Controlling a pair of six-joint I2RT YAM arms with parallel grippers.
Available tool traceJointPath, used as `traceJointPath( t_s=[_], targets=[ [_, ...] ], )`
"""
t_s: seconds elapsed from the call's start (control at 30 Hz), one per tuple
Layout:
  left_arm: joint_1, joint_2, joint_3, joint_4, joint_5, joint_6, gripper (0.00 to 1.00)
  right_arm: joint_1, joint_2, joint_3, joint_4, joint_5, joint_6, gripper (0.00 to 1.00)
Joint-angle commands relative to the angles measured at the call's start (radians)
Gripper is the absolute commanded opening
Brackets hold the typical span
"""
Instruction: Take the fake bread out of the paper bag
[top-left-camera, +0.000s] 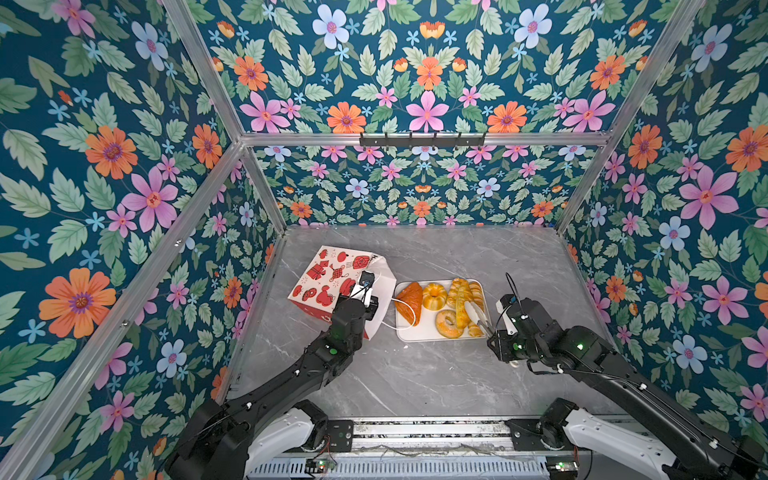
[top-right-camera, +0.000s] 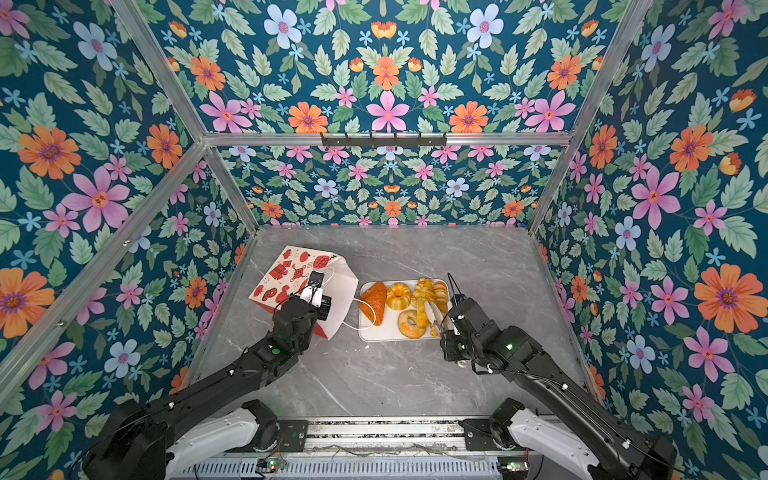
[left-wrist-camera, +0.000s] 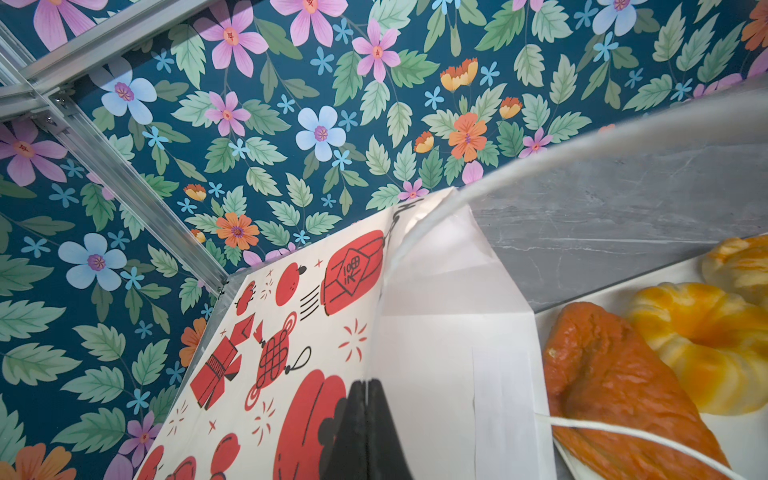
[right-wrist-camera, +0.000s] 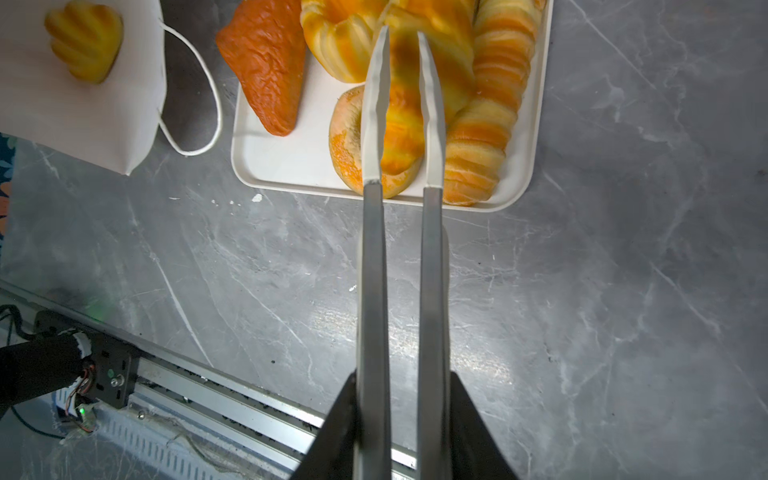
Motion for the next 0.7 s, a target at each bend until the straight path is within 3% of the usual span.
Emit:
traceJointPath(
  t_s=[0.0,0.3,0.67],
  targets=[
    [0.001,-0.003,0.008,0.005,0.006,-0.006,0.0,-0.001,0.035,-0.004,0.059,-0.002,-0.005,0.3],
    [0.001,-0.009,0.006,0.001,0.011,-0.011,0.0,0.001,0.099,0.018,0.112,-0.03,-0.034,0.29],
    [0.001,0.001,0.021,-0.005,0.027,0.002,0.0,0.0,0.023,0.025,0.121,0.025,-0.03,0.29]
  ],
)
